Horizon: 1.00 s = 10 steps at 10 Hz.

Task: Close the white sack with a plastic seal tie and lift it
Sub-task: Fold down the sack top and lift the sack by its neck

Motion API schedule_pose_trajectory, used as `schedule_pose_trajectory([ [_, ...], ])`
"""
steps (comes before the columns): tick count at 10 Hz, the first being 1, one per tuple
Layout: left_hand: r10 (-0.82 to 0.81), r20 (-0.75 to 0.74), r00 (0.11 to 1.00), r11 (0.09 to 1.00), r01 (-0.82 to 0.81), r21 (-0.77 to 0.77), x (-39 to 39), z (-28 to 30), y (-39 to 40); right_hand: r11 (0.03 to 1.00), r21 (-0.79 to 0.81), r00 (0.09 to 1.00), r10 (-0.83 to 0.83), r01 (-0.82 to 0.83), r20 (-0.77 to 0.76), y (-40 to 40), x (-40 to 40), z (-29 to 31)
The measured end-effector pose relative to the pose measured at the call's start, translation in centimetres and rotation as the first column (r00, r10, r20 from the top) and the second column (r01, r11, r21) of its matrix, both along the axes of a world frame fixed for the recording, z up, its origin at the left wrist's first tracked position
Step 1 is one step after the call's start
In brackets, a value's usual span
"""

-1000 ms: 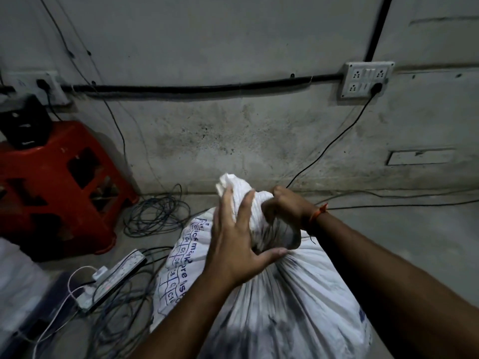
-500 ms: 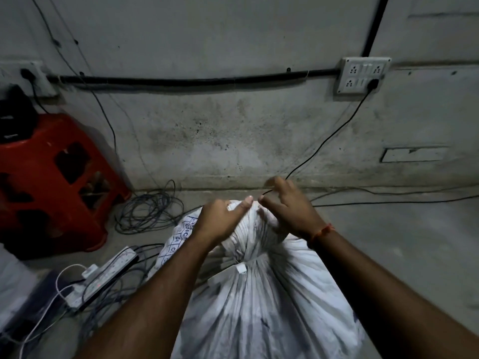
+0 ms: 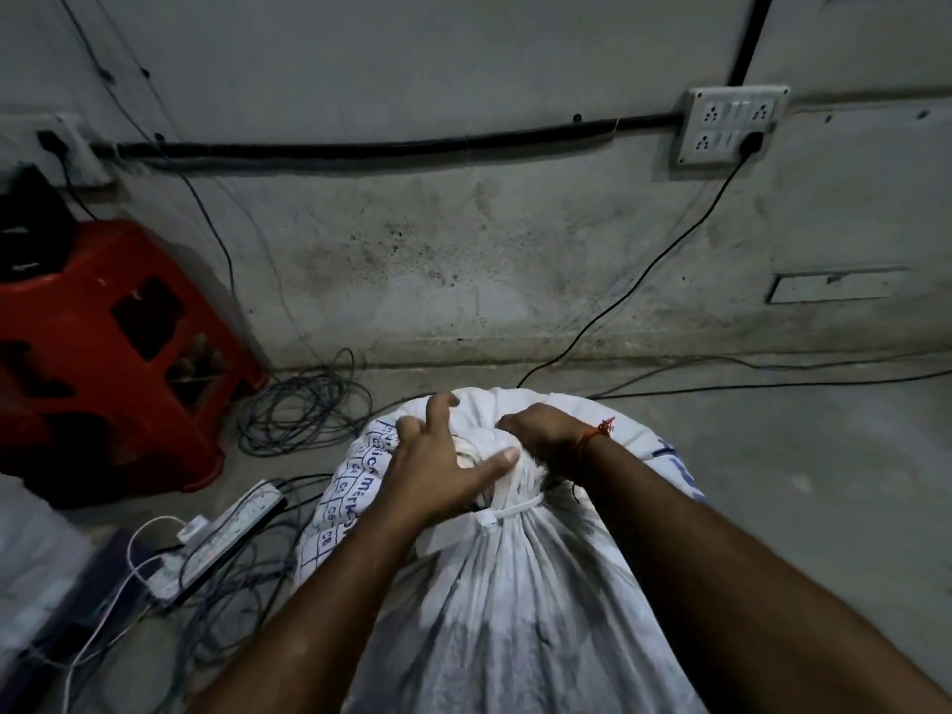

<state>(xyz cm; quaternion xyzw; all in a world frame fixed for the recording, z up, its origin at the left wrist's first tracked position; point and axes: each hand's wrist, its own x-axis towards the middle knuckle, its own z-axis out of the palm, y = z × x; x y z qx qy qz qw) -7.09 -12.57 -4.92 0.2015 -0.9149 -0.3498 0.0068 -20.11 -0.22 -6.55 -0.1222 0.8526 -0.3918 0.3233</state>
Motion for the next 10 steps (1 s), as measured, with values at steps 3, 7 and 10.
schedule_pose_trajectory([
  [3,-0.274,-0.092,0.957,0.961,0.277,0.018,0.8,-7.2,-0.3,0.999,-0.041,0.963,-0.007,0.019,0.269,1.9,1.4,-4.6],
  [7,-0.205,0.062,0.977,0.978,0.207,-0.032,0.1,-11.9,-3.4,0.875,0.355,0.611,0.484,-0.329,-0.626,6.3,3.5,-9.3],
  [10,-0.512,0.088,0.855,0.697,0.473,-0.539,3.1,-11.5,-6.5,0.612,0.582,0.586,0.765,-0.535,-0.266,9.6,3.9,-7.4],
])
